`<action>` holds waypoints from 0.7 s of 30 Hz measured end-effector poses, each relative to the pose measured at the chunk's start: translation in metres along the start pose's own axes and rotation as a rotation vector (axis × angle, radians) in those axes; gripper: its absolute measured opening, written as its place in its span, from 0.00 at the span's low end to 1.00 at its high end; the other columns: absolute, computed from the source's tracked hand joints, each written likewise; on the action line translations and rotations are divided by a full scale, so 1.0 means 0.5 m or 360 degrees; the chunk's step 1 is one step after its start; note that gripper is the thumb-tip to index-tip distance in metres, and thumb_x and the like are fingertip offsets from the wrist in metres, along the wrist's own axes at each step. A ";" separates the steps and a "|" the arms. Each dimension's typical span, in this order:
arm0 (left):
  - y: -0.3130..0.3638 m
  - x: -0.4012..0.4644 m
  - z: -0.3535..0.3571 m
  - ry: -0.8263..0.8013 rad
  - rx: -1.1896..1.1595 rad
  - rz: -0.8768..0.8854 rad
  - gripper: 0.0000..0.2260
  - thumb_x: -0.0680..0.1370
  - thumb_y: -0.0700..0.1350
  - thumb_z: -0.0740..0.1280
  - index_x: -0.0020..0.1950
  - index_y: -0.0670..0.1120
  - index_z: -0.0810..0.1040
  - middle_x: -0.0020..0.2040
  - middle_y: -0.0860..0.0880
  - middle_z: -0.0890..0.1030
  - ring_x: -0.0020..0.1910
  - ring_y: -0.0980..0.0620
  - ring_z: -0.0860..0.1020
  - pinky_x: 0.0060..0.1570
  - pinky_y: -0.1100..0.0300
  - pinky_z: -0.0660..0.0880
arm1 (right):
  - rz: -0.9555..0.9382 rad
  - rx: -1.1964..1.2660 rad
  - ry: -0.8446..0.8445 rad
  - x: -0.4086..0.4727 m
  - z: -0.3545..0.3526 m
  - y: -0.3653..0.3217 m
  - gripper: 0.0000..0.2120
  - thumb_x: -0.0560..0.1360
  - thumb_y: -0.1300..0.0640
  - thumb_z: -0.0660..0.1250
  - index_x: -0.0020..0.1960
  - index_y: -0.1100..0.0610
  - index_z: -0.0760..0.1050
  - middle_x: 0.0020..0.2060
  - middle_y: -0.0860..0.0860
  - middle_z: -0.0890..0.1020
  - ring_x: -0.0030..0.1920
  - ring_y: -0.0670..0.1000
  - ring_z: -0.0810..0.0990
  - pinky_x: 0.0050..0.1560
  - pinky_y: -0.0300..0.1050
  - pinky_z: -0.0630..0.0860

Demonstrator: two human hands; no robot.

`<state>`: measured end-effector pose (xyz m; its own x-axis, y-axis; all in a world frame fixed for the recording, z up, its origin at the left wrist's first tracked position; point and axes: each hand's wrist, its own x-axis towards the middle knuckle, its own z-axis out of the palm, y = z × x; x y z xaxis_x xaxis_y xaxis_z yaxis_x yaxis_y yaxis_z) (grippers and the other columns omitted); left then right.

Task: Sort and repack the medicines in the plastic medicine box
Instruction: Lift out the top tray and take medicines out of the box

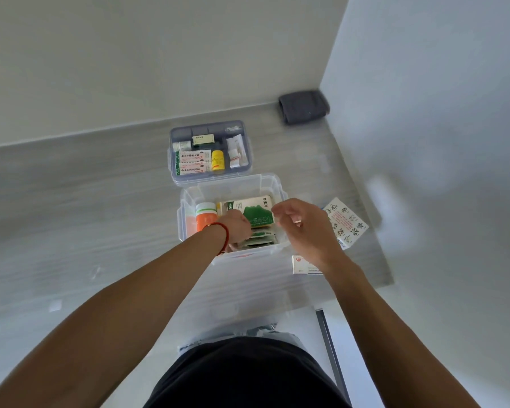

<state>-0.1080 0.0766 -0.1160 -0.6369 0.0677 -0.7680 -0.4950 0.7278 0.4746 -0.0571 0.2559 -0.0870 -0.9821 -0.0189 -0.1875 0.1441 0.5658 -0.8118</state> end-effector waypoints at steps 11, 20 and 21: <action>-0.032 0.017 0.016 0.0161 0.0059 0.0314 0.19 0.68 0.37 0.75 0.59 0.46 0.84 0.57 0.47 0.83 0.58 0.46 0.79 0.65 0.52 0.75 | 0.0090 0.0154 0.0172 -0.028 -0.032 0.032 0.08 0.79 0.60 0.67 0.51 0.51 0.84 0.44 0.40 0.86 0.46 0.40 0.85 0.48 0.38 0.79; -0.028 -0.005 -0.016 0.0532 0.0645 0.0884 0.08 0.77 0.46 0.72 0.56 0.49 0.86 0.53 0.49 0.85 0.53 0.47 0.81 0.60 0.49 0.76 | 0.0019 0.0225 0.0243 -0.053 -0.057 0.042 0.09 0.79 0.63 0.65 0.48 0.52 0.83 0.45 0.42 0.87 0.44 0.43 0.86 0.44 0.35 0.78; -0.030 -0.013 -0.028 0.0595 0.0608 0.0894 0.08 0.77 0.46 0.72 0.55 0.50 0.86 0.51 0.50 0.85 0.50 0.47 0.81 0.57 0.48 0.78 | 0.0029 0.0250 0.0261 -0.057 -0.062 0.043 0.09 0.79 0.63 0.66 0.48 0.52 0.83 0.45 0.42 0.87 0.44 0.43 0.86 0.44 0.34 0.77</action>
<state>-0.1044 0.0555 -0.1121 -0.9229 0.3107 -0.2275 0.1561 0.8420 0.5164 -0.0299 0.2940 -0.0818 -0.9839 0.1314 -0.1211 0.1666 0.4292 -0.8877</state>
